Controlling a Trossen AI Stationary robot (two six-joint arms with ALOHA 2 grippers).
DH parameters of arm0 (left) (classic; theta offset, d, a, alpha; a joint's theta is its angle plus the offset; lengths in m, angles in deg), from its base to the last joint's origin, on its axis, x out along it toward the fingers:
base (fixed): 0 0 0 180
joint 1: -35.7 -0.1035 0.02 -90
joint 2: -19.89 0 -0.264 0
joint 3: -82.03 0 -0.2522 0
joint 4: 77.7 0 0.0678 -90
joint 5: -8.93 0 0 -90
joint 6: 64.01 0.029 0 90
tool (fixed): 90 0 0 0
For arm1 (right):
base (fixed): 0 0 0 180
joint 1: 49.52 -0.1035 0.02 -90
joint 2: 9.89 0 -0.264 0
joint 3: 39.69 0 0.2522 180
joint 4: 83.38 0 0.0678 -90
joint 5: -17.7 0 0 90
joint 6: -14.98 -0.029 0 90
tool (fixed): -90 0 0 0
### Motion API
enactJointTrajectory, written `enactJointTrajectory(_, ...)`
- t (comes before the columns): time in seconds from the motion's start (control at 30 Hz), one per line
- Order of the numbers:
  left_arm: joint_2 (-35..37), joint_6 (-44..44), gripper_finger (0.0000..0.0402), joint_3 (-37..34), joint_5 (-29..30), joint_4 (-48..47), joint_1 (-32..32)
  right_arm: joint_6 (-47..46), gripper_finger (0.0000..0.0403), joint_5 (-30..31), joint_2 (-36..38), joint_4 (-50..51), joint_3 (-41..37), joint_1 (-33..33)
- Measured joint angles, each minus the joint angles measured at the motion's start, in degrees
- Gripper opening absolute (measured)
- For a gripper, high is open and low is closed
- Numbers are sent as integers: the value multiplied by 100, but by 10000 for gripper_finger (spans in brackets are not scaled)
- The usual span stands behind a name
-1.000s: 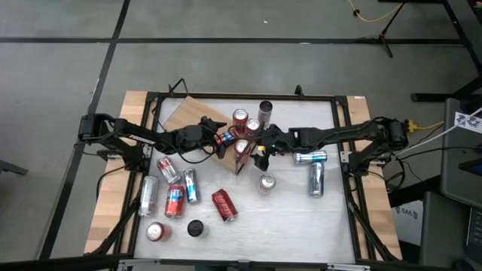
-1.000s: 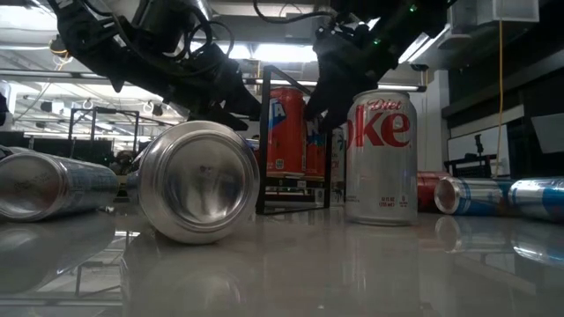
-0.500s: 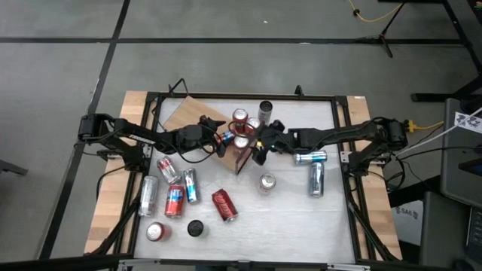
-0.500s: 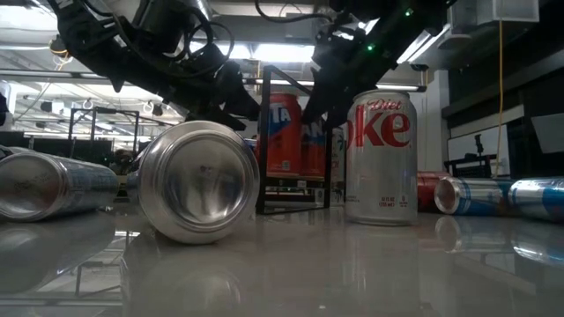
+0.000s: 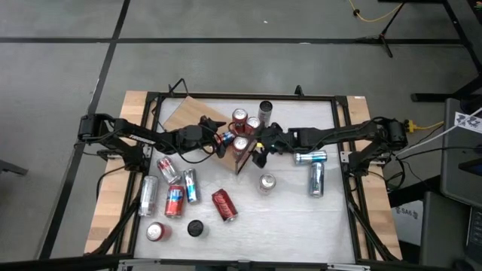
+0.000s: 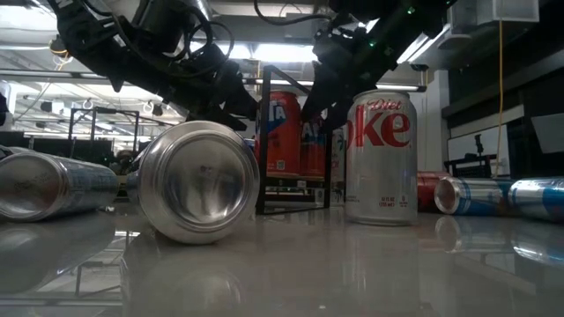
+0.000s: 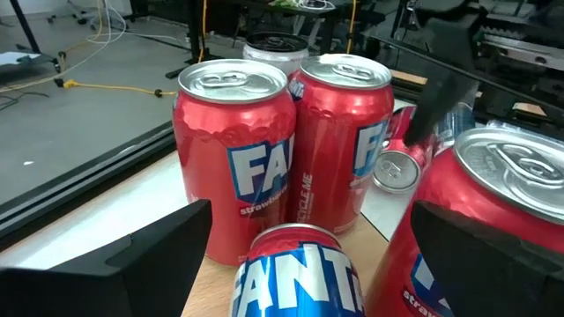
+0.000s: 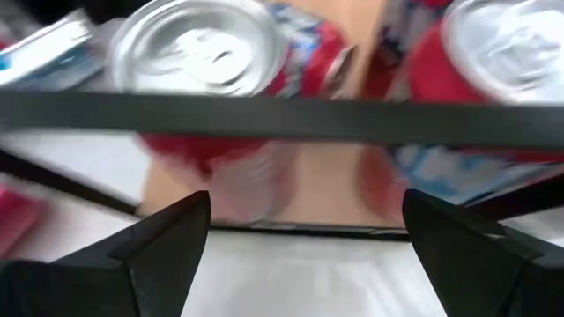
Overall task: Pick and place cans onto a shelf
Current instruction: Put the bottom right red soda can on the shelf aligned with the other red soda can
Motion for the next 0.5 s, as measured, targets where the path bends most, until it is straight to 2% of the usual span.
enactJointTrajectory(0.5, 0, 149, 387, 0, 139, -26, 0, -117, 367, -137, 1, -24, 2, -9)
